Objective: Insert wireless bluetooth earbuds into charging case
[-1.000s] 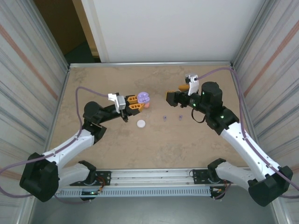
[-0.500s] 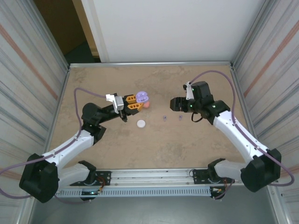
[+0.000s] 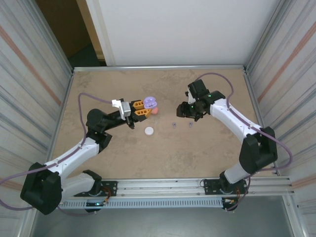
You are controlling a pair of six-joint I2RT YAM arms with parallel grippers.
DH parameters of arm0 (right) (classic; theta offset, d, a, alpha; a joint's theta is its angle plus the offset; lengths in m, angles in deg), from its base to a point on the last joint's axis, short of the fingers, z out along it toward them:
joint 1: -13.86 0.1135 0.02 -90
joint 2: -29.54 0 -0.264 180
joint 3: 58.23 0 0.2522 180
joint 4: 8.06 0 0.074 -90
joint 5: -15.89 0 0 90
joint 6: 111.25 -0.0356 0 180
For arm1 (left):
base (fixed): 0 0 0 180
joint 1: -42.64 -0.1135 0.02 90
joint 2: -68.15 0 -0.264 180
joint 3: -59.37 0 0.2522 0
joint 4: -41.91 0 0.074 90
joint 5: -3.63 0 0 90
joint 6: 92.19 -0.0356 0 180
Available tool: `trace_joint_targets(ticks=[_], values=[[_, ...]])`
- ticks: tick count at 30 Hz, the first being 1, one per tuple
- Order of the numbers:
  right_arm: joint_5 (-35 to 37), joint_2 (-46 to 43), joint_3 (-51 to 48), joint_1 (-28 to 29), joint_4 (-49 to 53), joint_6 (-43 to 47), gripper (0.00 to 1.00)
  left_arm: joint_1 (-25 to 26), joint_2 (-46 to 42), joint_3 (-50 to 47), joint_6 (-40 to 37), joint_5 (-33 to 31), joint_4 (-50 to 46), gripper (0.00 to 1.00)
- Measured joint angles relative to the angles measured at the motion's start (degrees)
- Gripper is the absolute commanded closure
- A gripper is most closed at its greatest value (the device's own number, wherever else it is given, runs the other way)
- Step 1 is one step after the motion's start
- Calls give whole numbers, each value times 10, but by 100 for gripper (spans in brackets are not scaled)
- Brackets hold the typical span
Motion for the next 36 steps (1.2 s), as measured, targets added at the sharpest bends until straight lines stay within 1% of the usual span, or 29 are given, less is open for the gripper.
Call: trace_joint_targets(ticks=[2, 12, 16, 23, 36], values=[[0, 26, 10, 4, 9, -6, 56, 0, -2, 0, 0, 0, 0, 100], [9, 152, 68, 29, 29, -21, 56, 0, -17, 0, -1, -5, -4, 100], [14, 189, 95, 40, 37, -26, 56, 0, -19, 0, -3, -6, -5, 100], [23, 228, 123, 44, 48, -26, 55, 0, -21, -6, -4, -10, -7, 100], [38, 274, 154, 49, 68, -26, 55, 0, -22, -8, -5, -12, -9, 100]])
